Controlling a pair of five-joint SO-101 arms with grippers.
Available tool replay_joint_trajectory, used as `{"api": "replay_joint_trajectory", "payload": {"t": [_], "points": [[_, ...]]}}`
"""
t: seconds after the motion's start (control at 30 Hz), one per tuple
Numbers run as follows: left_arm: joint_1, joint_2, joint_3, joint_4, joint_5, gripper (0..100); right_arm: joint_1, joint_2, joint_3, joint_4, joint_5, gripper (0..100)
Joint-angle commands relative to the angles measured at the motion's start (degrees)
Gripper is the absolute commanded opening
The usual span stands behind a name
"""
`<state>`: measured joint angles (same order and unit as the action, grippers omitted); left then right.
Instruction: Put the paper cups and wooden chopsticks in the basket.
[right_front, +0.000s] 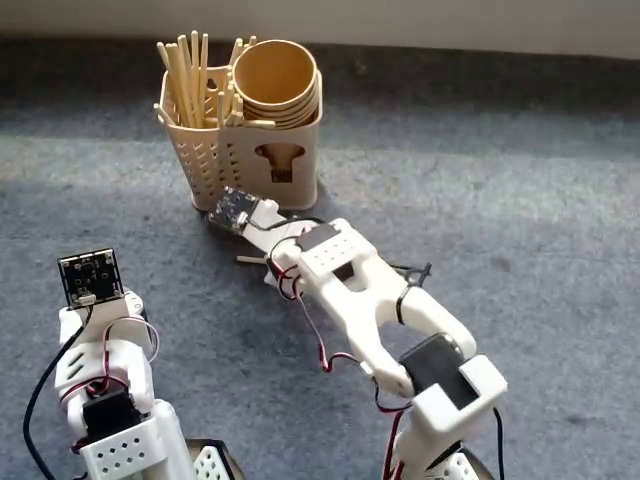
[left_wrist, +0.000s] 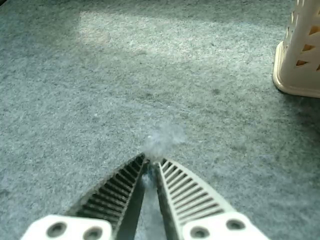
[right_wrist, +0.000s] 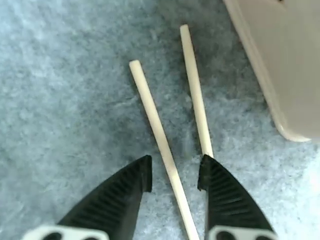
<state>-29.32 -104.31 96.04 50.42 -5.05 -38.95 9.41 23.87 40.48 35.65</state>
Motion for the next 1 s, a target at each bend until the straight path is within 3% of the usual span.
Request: {"api": "replay_joint_trajectory", "payload": {"t": [0.0, 0.17, 0.37, 0.57, 0.8, 0.97], "points": [[0.9, -0.8, 1.1, -1.1, -0.5, 2, 0.0, 2.8, -2.3, 0.5, 0.7, 15.9], [0.9, -0.8, 1.1, -1.1, -0.5, 2, -0.2, 5.1, -2.3, 0.7, 3.4, 15.2], [0.9, -0.8, 1.1, -1.1, -0.5, 2, -0.5, 4.8, -2.5, 5.4, 4.7, 0.1], [0.9, -0.8, 1.1, -1.1, -0.5, 2, -1.3, 0.9, -6.9, 12.7, 4.7, 0.6], [0.9, -0.8, 1.1, -1.1, -0.5, 2, -1.3, -10.7, -2.0, 13.7, 4.2, 0.6], [0.9, -0.8, 1.1, -1.1, -0.5, 2, -4.2, -18.1, 1.5, 13.7, -0.7, 0.6]]}}
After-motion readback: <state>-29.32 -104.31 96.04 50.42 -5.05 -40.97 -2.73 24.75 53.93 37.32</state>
